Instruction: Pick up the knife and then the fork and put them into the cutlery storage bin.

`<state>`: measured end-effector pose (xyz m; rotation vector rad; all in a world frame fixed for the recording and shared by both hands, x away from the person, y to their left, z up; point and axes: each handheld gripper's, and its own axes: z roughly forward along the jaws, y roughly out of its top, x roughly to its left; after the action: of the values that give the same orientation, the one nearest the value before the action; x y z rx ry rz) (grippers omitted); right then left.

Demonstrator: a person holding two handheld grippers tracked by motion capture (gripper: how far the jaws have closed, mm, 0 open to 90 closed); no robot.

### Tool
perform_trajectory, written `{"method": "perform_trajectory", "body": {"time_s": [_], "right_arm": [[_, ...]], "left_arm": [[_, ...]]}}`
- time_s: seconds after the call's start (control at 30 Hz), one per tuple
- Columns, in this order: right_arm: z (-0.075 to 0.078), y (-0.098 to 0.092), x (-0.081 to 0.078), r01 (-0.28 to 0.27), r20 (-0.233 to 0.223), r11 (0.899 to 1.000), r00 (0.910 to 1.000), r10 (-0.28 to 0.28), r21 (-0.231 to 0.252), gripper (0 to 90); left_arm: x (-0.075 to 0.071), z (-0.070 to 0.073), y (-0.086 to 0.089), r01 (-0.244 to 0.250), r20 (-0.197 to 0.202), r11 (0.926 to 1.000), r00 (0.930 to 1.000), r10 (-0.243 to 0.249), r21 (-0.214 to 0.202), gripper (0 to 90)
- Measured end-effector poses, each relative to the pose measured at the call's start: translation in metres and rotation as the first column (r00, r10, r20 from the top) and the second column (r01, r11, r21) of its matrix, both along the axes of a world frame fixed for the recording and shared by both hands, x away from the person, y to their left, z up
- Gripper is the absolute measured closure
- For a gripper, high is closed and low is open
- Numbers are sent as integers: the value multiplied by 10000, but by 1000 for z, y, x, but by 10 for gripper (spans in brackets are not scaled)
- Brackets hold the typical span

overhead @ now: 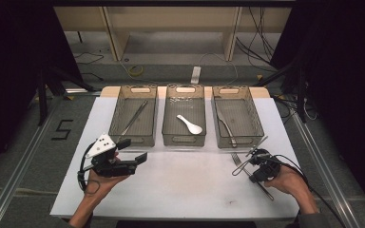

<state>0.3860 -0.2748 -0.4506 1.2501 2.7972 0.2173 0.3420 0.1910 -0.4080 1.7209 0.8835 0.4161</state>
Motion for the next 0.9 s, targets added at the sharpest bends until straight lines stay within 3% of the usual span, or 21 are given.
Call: {"method": "perform_trajectory", "body": {"time_s": [0.5, 0.7, 0.9], "right_arm": [[0, 2, 1, -28, -119, 10000, 9999, 28, 14, 839], [0, 4, 0, -187, 50, 9997, 9998, 188, -145, 848], [9, 1, -2, -383, 341, 9992, 9987, 378, 146, 850]], "left_arm": [[0, 0, -1, 10, 17, 10000, 10000, -10, -10, 164], [0, 0, -1, 25, 26, 10000, 10000, -25, 4, 164], [0, 0, 0, -7, 16, 10000, 10000, 7, -16, 164]]}}
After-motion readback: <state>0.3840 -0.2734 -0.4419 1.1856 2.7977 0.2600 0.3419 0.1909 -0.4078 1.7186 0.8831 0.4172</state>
